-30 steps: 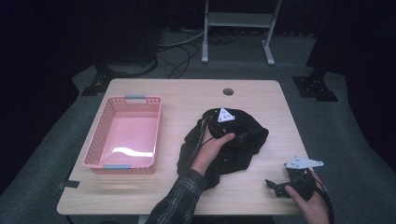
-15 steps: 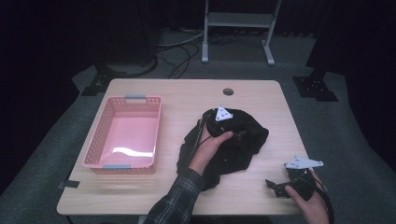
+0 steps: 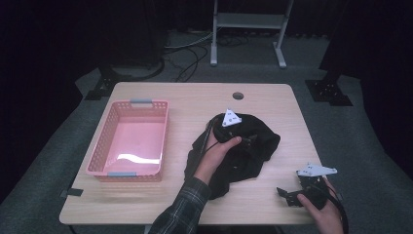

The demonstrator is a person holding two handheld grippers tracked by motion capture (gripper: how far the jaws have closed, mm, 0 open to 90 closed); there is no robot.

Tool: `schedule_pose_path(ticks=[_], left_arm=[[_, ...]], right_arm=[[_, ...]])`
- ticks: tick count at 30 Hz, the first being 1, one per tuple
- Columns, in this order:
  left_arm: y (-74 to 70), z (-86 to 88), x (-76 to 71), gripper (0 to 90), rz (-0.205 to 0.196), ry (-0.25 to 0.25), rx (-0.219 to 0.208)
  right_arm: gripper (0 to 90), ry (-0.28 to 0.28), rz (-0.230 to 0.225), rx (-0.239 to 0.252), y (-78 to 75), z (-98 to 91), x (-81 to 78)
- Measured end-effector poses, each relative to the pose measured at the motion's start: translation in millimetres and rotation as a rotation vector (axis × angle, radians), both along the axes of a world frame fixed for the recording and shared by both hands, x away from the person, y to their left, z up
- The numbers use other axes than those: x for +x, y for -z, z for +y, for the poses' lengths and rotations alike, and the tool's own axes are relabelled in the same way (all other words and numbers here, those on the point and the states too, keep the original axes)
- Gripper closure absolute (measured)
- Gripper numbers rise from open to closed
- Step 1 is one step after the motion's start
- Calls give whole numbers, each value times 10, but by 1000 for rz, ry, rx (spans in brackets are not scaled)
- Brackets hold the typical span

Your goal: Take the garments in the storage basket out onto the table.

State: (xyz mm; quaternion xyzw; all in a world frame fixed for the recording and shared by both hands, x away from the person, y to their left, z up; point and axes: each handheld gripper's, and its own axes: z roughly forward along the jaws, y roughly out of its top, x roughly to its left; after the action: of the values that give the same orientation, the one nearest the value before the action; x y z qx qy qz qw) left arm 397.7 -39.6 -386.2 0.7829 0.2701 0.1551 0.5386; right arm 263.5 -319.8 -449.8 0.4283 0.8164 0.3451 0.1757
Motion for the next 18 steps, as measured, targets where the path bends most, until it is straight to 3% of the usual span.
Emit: schedule_pose_path(ticks=[18], left_arm=[[-95,208,-105,101,-51,10,-25]], right_arm=[[0,-6,1,2,0,-2,35]])
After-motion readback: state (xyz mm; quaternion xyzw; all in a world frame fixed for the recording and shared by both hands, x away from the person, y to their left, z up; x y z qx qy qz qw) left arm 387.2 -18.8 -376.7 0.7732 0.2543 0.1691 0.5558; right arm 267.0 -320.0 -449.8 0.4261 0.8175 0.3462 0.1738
